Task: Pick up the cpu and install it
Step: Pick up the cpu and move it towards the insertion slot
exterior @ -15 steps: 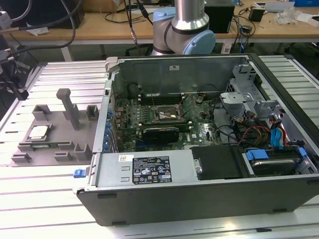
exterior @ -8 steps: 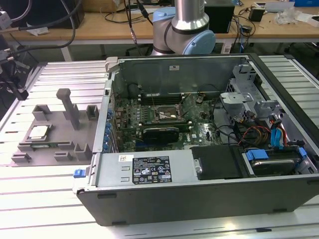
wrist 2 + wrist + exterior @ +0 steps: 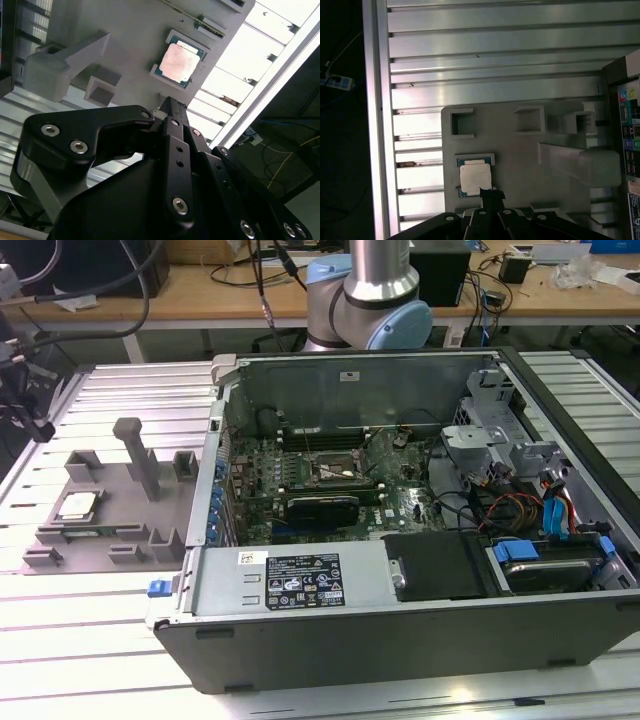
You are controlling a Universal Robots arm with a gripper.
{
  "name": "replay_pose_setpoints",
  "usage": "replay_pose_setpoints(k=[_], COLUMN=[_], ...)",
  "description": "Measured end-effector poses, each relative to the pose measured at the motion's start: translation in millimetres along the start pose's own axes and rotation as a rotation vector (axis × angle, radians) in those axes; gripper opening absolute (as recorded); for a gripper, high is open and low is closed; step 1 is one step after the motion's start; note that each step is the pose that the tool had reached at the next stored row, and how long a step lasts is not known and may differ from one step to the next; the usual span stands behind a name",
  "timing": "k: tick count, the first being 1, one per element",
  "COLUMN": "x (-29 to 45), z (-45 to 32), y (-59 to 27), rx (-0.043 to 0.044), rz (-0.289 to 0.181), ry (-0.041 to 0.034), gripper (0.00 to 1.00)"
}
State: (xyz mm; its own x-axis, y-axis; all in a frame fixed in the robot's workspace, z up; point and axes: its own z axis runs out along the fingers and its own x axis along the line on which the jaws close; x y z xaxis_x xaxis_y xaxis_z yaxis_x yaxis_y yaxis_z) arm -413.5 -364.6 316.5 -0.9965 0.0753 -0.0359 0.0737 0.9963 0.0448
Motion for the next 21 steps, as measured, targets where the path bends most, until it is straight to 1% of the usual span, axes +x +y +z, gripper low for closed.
replay_pose_setpoints(k=[3,5,9,11,13,18,21], x=[3.4,5.1,5.9,6.1,6.6,7.3,7.6], z=[3.3,8.7,19.0,22.6,28.3,39.0,42.0], y=[-0.4,-0.9,-1.3,-1.4,-1.7,-2.2,-2.4], rx=[-0.0001,0.0002,0.0058,0.0074,0.0094,0.0110,0.0110], rz=[0.000,0.000,0.000,0.000,0.000,-0.001,-0.001], ry=[-0.0001,0.0000,-0.0005,-0.0006,-0.0006,-0.0009,-0.0008], gripper=[0.11,0.11,0.11,0.11,0.11,0.11,0.11])
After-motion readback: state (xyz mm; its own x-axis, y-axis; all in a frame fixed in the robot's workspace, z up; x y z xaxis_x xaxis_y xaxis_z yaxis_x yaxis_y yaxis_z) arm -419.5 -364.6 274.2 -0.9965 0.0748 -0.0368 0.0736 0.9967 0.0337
